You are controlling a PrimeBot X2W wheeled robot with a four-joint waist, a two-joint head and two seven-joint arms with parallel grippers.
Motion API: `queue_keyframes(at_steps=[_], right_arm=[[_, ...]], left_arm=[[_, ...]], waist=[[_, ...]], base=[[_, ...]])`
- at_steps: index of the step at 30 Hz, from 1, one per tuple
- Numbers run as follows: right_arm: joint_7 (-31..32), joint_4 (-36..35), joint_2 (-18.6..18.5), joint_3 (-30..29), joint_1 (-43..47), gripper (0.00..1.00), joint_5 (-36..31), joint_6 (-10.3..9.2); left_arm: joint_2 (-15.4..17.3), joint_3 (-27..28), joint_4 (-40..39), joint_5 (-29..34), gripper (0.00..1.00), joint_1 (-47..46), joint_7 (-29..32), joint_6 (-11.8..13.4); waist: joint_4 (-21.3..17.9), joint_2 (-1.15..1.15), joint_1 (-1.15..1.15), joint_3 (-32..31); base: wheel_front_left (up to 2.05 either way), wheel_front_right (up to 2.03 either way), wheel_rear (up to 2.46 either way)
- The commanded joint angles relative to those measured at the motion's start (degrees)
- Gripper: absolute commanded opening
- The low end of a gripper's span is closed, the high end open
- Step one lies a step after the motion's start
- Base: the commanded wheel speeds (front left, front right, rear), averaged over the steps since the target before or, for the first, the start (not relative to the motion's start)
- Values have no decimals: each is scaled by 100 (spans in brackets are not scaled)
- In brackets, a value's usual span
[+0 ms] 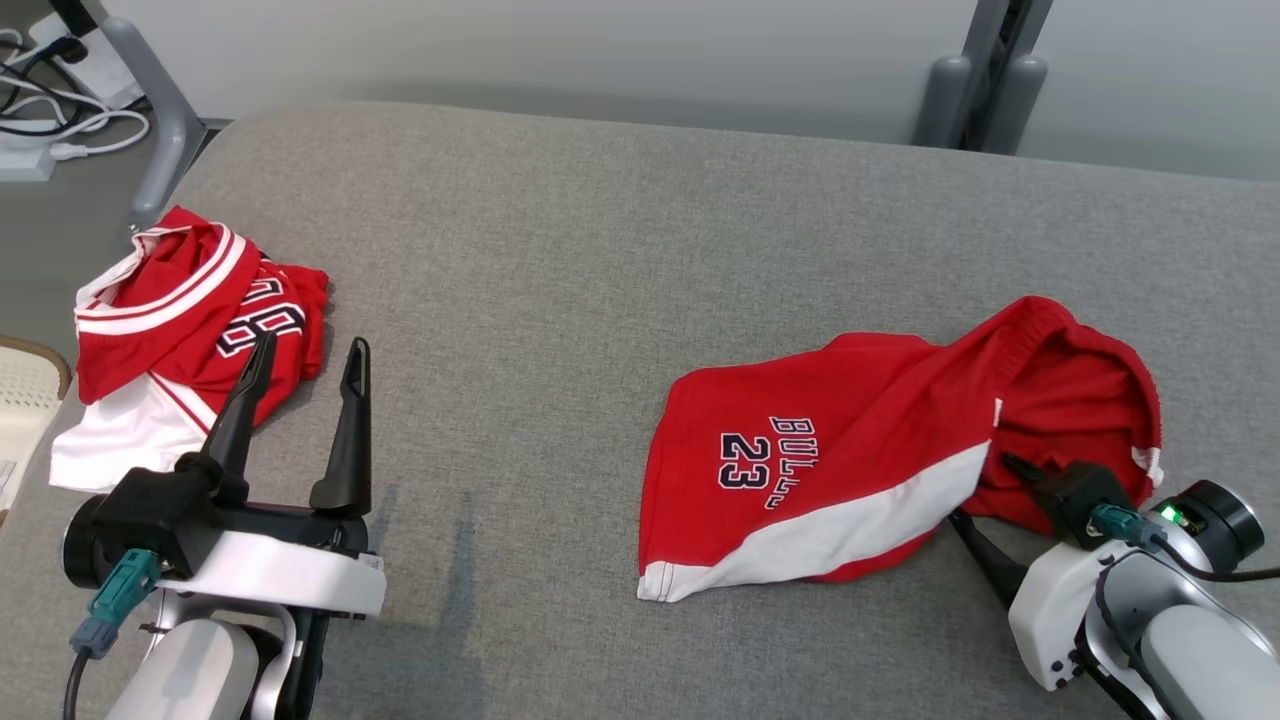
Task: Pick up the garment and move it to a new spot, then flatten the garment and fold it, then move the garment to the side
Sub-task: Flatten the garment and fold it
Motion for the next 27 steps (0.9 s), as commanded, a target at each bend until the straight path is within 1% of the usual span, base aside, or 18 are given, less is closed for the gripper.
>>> queue_keyframes(at_steps=[1,2,3,4,5,6,11,16,22,23,27], right_arm=[[-29,88,-44,44,-88,100,-52,-1],[-52,181,-46,103,-163,100,-28,-1],[-78,251,-44,143,-222,68,6,-1],[-108,329,-40,169,-283,34,31,-1],[-143,376,-32,190,-321,10,74,-1],[-153,409,-22,197,-354,0,108,-1],[-253,249,-4,156,-361,0,412,-1],[-135,-377,-19,-140,-138,0,893,-1],[239,-1442,71,-894,381,0,2235,0],[239,-1442,71,-894,381,0,2235,0],[551,-1963,82,-1281,751,0,3085,0]], left_arm=[[10,38,11,41,100,-109,-34,-40],[-12,53,26,60,100,-133,-36,-57],[-35,69,31,74,100,-141,-44,-86],[-54,82,43,83,100,-141,-47,-92],[-73,95,54,91,100,-136,-53,-116],[-87,113,65,107,100,-131,-57,-141],[-151,203,79,179,100,-115,-59,-199],[-175,323,79,265,100,-48,-58,-228],[-168,443,44,321,100,4,-60,-184],[-168,443,44,321,100,4,-60,-184],[-156,446,27,348,100,10,-59,-181]], waist=[[27,0,0,48],[31,0,0,66],[29,0,0,82],[25,0,0,94],[17,0,0,103],[1,0,0,112],[-149,0,0,122],[-403,0,0,118],[-696,0,0,123],[-696,0,0,123],[-836,0,0,150]], base=[[0,0,0],[0,0,0],[0,0,0],[0,0,0],[0,0,0],[0,0,0],[0,0,0],[0,0,0],[0,0,0],[0,0,0],[0,0,0]])
